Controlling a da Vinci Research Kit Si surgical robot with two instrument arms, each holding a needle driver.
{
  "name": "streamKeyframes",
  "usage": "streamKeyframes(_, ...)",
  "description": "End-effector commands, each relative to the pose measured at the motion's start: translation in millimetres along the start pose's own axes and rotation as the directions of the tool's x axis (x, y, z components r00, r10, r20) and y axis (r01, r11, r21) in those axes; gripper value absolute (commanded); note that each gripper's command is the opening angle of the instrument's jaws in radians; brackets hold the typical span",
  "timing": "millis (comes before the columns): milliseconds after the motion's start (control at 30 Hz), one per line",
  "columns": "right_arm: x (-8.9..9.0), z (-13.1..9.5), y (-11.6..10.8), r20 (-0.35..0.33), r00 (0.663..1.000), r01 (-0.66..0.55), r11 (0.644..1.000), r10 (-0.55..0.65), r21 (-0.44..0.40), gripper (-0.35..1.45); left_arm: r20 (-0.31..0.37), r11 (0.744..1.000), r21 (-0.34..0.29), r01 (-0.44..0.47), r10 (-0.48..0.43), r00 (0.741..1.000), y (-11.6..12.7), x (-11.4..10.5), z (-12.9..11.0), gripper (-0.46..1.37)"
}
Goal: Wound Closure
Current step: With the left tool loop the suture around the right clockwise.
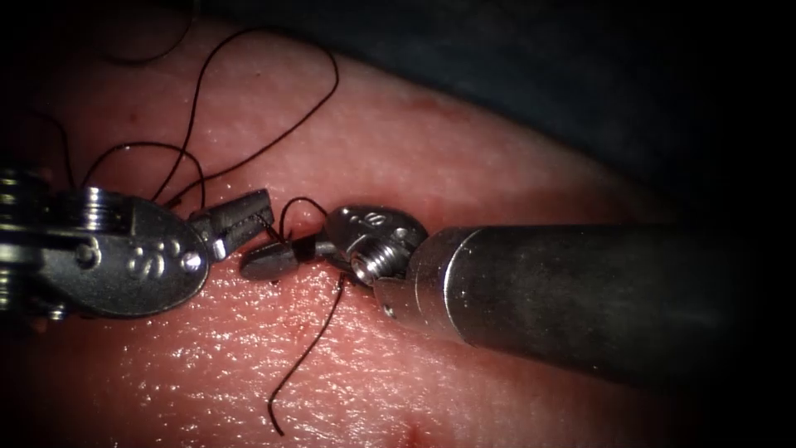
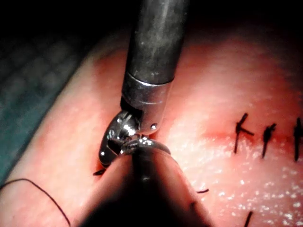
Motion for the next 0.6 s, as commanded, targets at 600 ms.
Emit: streamKeyframes(600, 4.3, -2.2, 0.0, -0.323, 0.946, -0.005, 0.995, 0.036, 0.095, -0.35, -0.001, 1.0, 0.0, 0.005, -0.005, 1.0, 4.3, -3.9, 2.3, -0.35)
